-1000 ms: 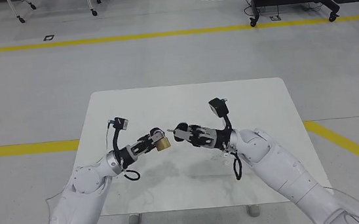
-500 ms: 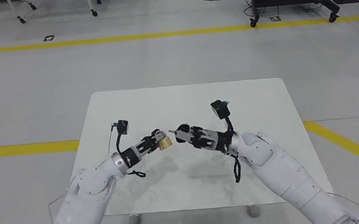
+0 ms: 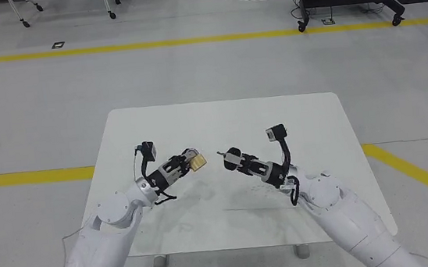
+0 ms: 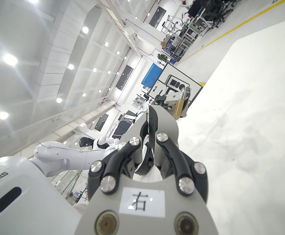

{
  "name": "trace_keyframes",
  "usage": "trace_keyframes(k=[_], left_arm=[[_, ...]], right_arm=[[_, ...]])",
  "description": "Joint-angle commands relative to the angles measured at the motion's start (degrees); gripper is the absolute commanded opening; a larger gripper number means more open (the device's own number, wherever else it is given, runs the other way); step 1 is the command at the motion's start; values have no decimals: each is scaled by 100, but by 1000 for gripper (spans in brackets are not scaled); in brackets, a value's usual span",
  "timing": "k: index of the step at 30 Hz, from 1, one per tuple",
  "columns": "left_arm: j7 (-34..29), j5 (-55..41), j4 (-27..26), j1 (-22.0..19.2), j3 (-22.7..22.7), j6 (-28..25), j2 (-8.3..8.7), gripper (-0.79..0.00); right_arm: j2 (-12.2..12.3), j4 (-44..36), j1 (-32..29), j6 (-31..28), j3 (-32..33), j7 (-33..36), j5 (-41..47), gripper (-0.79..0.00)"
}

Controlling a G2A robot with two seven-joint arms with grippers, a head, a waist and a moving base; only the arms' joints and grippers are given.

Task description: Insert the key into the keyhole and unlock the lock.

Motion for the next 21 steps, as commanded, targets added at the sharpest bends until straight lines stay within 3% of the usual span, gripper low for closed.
trace_keyframes(k=[1,8,21], left_arm=[[229,81,-53,-27,7,56,-14,-785],[576,-32,-121,8,53,99,-65,-785],[648,-45,-56,-64,169,155,-133,-785]], right_arm=[[-10,-26,-19,127,-47,-29,-17,-785],[-225,58,31,1096,-661,-1016,-270,-785],[-515,395,284,1118,-1096,-1885,-355,-785]])
